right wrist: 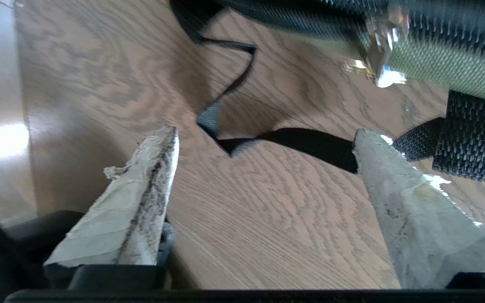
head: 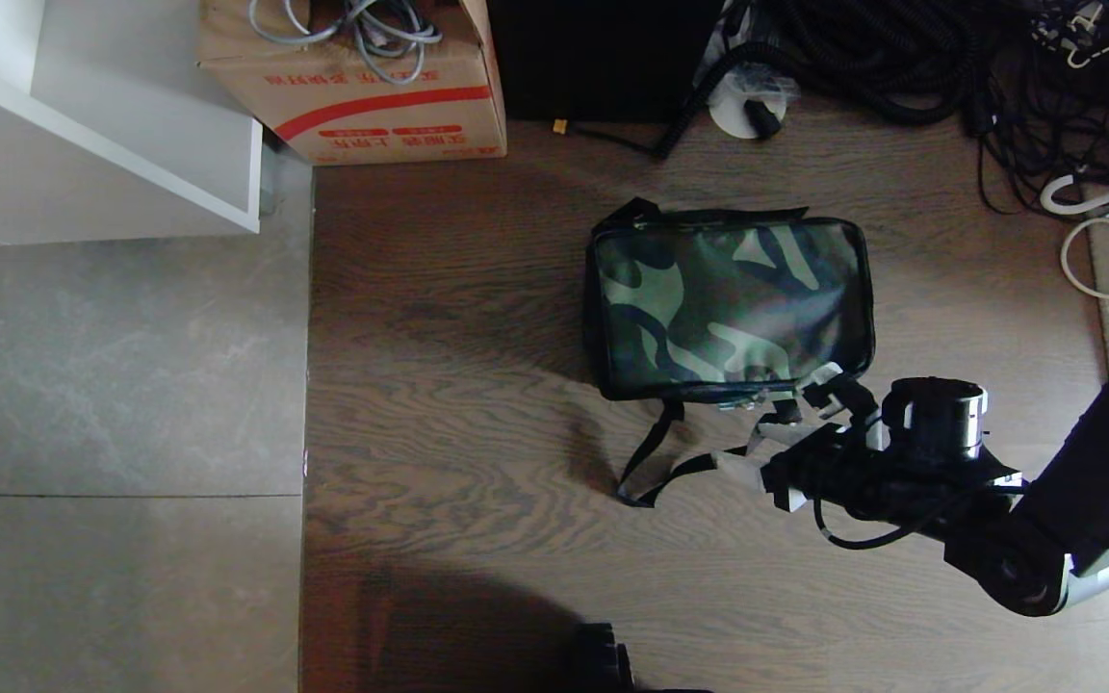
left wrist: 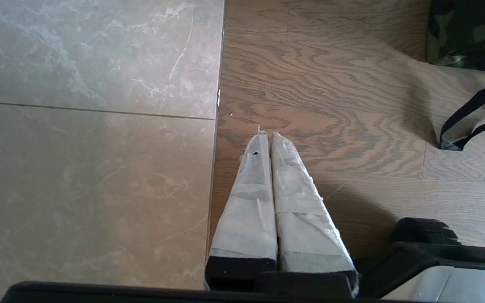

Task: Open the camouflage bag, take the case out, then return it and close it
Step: Open the top of the storage box

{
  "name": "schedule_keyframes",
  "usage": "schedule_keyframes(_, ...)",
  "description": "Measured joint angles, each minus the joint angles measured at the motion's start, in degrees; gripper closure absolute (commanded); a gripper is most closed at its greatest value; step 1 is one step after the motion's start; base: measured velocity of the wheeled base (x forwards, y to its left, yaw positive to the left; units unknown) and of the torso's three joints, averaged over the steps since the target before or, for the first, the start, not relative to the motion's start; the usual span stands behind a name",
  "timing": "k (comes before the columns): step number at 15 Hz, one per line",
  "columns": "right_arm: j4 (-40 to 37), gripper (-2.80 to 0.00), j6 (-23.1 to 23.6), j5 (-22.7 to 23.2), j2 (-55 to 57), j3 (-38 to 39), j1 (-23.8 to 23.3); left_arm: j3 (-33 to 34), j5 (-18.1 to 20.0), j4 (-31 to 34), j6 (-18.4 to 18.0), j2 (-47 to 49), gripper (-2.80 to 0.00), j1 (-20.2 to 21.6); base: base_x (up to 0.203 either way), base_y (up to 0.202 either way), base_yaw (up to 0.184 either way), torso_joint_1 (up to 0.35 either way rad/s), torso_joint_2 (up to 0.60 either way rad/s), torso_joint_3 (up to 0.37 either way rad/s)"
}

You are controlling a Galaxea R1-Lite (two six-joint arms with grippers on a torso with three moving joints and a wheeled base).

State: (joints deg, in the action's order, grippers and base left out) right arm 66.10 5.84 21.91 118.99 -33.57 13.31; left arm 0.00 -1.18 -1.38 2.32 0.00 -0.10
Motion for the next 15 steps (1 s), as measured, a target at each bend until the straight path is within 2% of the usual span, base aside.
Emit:
schedule_keyframes(6,-0.78,-2.8,-0.3,-1.12,4.18,-6.33,-1.41,0.0,-0.02,0.0,0.0,0.0,0.0,0.05,0.0,0.0,0.0,0.0,0.0,0.0)
schedule_keyframes(11,2.32,-2.8,-0.46,-1.1,7.03,-11.46,-2.24,0.0,0.0,0.0,0.0,0.0,0.0,0.0,0.0,0.0,0.0,0.0,0.0,0.0)
schedule_keyframes(15,5.39,-2.8,-0.53,-1.05,8.57,-12.2,-2.27,0.0,-0.02,0.0,0.02,0.0,0.0,0.0,0.0,0.0,0.0,0.0,0.0,0.0)
